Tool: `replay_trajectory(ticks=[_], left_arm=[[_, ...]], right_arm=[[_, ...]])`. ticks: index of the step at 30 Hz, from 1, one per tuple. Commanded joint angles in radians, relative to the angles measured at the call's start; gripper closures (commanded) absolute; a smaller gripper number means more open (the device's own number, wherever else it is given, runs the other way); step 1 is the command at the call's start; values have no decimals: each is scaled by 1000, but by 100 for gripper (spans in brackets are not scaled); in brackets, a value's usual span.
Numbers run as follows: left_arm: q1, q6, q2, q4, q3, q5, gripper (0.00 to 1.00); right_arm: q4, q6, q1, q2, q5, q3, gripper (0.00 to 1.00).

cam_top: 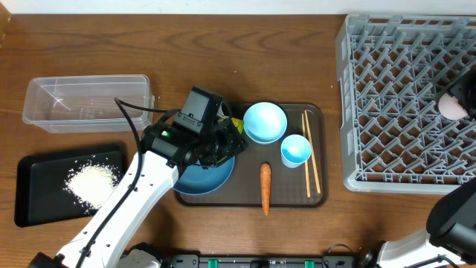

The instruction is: Sort waste into correct bins and load items into the dishwasher rack

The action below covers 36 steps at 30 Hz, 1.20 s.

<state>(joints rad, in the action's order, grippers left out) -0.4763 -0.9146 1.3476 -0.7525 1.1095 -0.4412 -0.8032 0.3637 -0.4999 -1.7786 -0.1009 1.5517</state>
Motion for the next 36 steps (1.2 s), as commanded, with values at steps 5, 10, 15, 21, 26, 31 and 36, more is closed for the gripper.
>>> replay_trajectory(ticks=[5,10,15,21,26,31,36], left_arm=[[-3,24,5,-3,7,13,63],[-3,25,5,-3,7,13,63],[-3,31,5,-6,7,13,55],[-3,32,5,-26,7,12,51],[-3,51,5,-32,7,-19,51],[-13,92,5,-39,7,-22,51],[-59,106,5,-40,7,-22,50]], right_arm=[[2,17,-6,-31,-35,6,37],[-2,17,-8,-47,-29,6,26],[-24,24,-8,-17,-22,25,19],[-105,25,-7,45,77,108,13],[-154,24,5,149,256,137,11],[-202,-83,67,278,626,137,7],[-285,-92,225,344,679,137,1]])
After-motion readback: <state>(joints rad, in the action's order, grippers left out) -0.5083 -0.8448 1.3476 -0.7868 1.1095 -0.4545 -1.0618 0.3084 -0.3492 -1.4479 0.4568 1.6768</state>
